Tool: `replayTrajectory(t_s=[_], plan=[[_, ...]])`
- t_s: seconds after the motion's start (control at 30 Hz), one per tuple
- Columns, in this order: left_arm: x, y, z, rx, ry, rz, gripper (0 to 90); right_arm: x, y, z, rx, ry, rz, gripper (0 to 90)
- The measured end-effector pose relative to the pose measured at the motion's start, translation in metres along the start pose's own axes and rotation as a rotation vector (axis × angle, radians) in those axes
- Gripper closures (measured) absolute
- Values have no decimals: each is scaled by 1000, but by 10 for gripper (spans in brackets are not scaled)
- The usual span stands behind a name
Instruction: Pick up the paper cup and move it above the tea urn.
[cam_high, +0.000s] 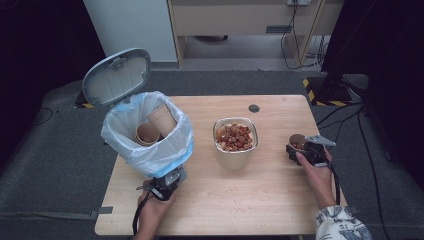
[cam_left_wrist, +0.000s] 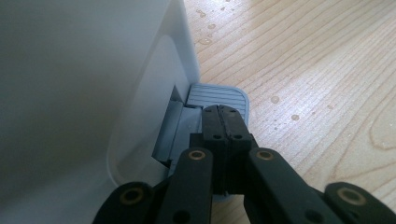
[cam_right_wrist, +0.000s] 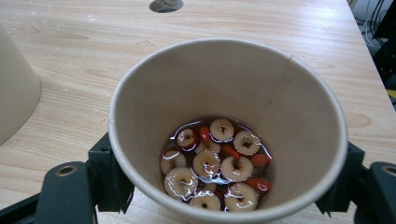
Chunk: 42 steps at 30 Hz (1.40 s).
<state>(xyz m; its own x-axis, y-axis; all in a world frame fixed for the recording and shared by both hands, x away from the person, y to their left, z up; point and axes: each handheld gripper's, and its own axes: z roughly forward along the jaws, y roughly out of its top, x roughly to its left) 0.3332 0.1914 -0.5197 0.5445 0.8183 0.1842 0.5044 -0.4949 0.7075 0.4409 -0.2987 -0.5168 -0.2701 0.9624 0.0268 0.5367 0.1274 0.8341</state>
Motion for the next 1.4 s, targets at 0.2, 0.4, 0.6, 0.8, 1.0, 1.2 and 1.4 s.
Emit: replayTrajectory(t_s=[0.2,0.4,0.6,0.8,1.0,1.2,1.4], plan=[[0,0,0,1,1,0,890,-2,0,-1,-5,11,-12,284],[0,0,0,0,0,0,890,1,3,-7,-28,17,-40,314],[0,0,0,1,1,0,890,5,21,-24,-37,47,-88,317],[0,0,0,1,1,0,890,7,41,-38,-52,64,-126,322],[0,0,0,1,0,0,890,6,70,-50,-63,78,-173,335],[0,0,0,1,1,1,890,4,85,-54,-68,80,-195,338],[0,0,0,1,2,2,890,4,93,-55,-68,91,-200,339]])
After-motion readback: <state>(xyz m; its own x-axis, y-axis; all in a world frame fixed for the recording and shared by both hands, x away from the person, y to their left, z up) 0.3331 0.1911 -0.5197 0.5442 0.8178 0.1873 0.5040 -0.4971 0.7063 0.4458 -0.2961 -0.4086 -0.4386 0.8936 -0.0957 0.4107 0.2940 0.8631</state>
